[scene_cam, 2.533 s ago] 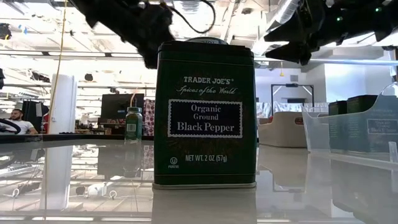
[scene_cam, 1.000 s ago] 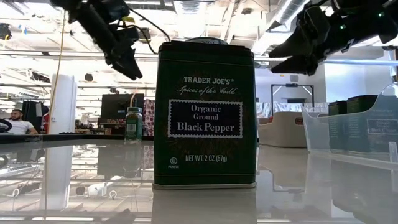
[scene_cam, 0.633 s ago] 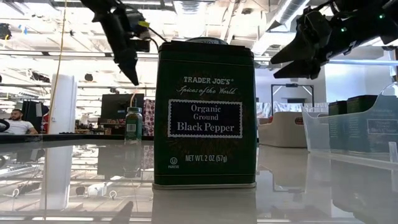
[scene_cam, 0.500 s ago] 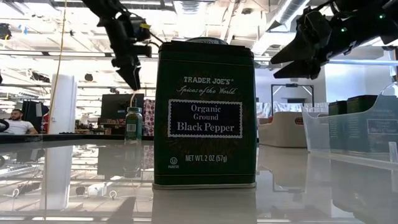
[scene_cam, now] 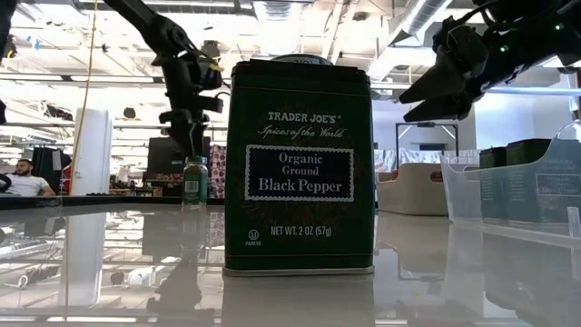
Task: Sort spices by type
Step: Move the top left green seasoning bottle to the center of the table
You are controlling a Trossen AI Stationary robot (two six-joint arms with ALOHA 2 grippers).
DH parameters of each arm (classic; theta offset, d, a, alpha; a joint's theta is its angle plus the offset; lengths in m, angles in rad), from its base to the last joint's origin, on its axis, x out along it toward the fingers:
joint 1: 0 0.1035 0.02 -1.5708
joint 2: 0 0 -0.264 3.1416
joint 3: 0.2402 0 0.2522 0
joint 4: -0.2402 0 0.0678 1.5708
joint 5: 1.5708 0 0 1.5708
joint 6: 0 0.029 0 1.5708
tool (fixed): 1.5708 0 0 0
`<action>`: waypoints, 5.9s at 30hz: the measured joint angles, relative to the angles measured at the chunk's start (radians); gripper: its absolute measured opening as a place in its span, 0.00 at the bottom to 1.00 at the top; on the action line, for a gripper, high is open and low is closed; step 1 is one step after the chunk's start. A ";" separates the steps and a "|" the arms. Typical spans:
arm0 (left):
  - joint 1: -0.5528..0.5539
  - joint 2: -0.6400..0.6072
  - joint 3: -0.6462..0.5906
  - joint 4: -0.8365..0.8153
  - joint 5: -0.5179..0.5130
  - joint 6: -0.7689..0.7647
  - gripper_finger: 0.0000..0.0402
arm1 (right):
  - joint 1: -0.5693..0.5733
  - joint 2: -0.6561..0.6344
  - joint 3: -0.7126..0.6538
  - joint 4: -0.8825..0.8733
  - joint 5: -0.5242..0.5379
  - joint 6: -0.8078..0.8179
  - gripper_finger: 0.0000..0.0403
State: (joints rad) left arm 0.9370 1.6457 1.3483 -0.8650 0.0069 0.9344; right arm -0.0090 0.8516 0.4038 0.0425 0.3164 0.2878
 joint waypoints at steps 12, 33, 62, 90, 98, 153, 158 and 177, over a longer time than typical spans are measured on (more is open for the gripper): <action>0.024 0.098 0.000 0.019 0.056 -0.016 0.82 | 0.000 0.000 0.000 -0.006 0.000 -0.005 0.89; -0.010 0.139 -0.001 -0.010 0.053 0.043 0.64 | 0.000 0.000 0.000 -0.023 0.000 -0.011 0.89; -0.293 -0.040 -0.071 -0.291 0.012 -0.555 0.48 | 0.000 0.000 0.000 -0.099 0.000 -0.006 0.89; -0.759 -0.199 -0.271 -0.068 -0.070 -1.919 0.48 | 0.000 0.000 0.000 -0.118 0.000 0.010 0.89; -0.836 0.008 -0.104 -0.069 -0.073 -1.930 0.48 | 0.000 0.000 0.000 -0.118 0.000 0.006 0.89; -0.872 -0.101 -0.146 -0.313 -0.362 -1.924 0.69 | 0.000 0.000 0.000 -0.117 0.000 -0.007 0.89; -0.898 -0.102 -0.317 -0.102 -0.374 -1.852 0.67 | 0.000 0.000 0.000 -0.118 0.000 -0.006 0.89; -0.888 -0.102 -0.541 0.297 -0.471 -1.787 0.19 | 0.000 0.000 0.000 -0.118 0.000 -0.006 0.89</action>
State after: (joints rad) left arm 0.0490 1.5436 0.8070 -0.5680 -0.4637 -0.8528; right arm -0.0092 0.8516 0.4038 -0.0755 0.3163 0.2817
